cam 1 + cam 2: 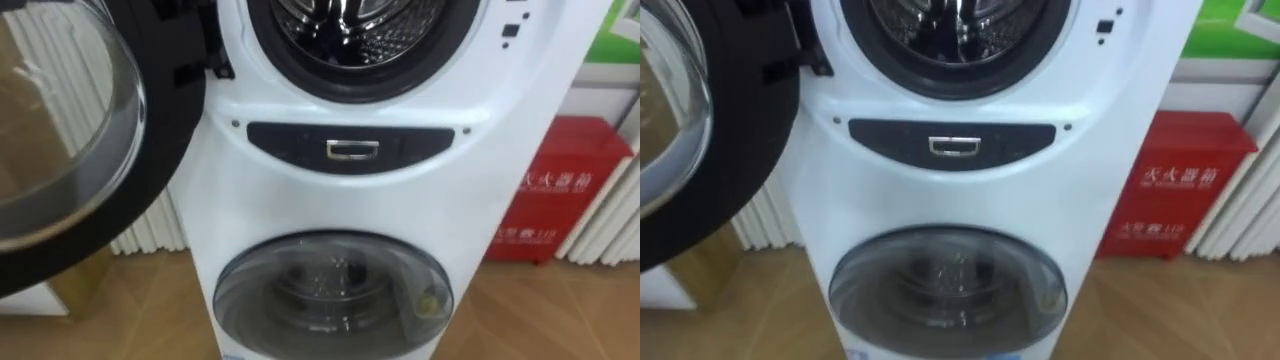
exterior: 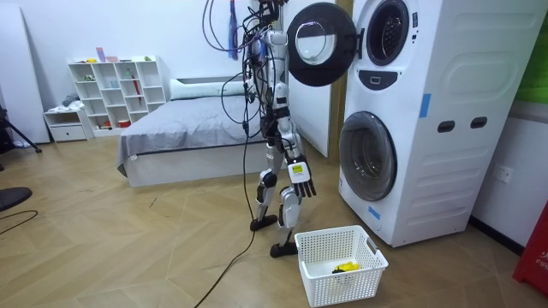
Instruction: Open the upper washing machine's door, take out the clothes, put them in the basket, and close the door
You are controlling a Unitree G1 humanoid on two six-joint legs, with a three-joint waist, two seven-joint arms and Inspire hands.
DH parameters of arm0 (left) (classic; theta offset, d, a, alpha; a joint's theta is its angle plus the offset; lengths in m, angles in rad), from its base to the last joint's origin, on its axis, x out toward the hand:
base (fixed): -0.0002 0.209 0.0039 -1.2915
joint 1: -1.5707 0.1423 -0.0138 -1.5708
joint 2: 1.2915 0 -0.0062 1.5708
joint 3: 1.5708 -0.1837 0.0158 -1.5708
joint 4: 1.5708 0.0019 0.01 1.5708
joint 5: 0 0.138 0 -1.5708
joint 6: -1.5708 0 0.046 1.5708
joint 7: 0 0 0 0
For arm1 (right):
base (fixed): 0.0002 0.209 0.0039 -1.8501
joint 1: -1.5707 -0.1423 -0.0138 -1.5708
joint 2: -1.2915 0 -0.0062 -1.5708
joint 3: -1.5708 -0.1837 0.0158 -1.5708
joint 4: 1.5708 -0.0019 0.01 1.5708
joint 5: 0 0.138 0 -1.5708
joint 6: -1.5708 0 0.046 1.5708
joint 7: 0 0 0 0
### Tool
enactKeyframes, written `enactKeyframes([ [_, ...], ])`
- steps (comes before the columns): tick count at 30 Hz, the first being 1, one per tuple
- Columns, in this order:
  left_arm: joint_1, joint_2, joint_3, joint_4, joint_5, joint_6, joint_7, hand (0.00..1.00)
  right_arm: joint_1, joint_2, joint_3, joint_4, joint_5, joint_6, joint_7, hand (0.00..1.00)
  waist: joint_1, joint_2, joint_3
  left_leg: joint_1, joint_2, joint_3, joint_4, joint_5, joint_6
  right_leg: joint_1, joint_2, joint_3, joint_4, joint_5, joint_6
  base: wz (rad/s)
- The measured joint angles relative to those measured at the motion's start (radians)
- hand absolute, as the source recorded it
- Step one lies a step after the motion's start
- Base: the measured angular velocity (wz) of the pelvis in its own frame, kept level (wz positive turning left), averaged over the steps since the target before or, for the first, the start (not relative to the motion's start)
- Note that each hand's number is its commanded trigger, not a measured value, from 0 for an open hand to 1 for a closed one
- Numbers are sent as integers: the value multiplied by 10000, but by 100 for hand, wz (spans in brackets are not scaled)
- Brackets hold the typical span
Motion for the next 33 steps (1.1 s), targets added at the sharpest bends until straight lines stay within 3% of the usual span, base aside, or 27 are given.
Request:
enactKeyframes([
  [2,63,-1,127,0,-594,0,15,0,-65,-1,-45,1,-14,1,6,0,5,35,-1,36,12,-16,0,0,0,29,24,4,-65,5,-8,-13],
  [4,59,5,662,0,-858,0,32,0,-139,-16,-190,-41,-412,1,16,0,73,90,53,179,31,14,-48,0,0,142,73,60,-165,9,-16,-13],
  [7,-83,168,1654,-222,-1798,17,48,0,-119,-69,-632,-220,-757,5,52,0,222,197,65,274,66,17,-51,0,-1,173,113,70,-168,10,-17,-6],
  [9,-233,469,2369,-840,-2693,10,74,0,-196,-227,-1033,-366,-814,-12,170,0,241,282,114,253,67,-4,-55,0,-1,179,110,47,-159,16,-28,0],
  [14,-544,1387,3014,-2778,-3980,-13,284,0,-142,-457,-1618,-736,-1042,-108,239,0,258,455,121,158,58,-129,-62,-12,-21,219,97,-25,-159,22,-37,7],
  [18,-600,1702,4009,-5059,-5003,-58,925,0,82,-472,-2112,-867,-1045,-107,248,0,285,654,0,115,50,-315,-72,-33,-55,199,83,-127,-132,38,-57,6],
  [21,-606,1806,4436,-6198,-4830,-150,1184,0,361,-460,-2476,-1009,-1078,-105,254,0,354,739,-43,102,50,-303,-67,-32,-54,171,86,-132,-115,37,-57,3],
  [23,-692,2022,4663,-6806,-4687,-152,1521,0,623,-472,-2767,-1077,-1109,-84,232,0,422,884,-115,112,50,-331,-64,-32,-54,185,76,-156,-124,37,-58,0],
  [24,-674,2239,4646,-6818,-4477,16,1731,0,710,-484,-2777,-1111,-1045,-61,230,0,468,957,-99,125,50,-346,-61,-32,-54,189,76,-155,-123,37,-58,0],
  [28,-697,2572,4759,-7268,-4339,424,2321,0,994,-482,-2820,-1172,-1200,224,316,0,675,1006,-69,99,47,-407,-48,-30,-53,161,74,-191,-148,35,-60,4],
  [30,-766,3299,4758,-7301,-4318,794,2524,0,1136,-490,-3081,-1296,-1732,344,372,0,786,934,-52,75,47,-466,-43,-29,-53,159,72,-222,-153,29,-64,4],
  [33,-806,3970,4757,-7247,-4358,1011,2646,0,1126,-514,-3390,-1316,-1833,348,321,0,781,906,-51,8,40,-586,-35,-29,-53,182,66,-285,-187,28,-61,8],
])
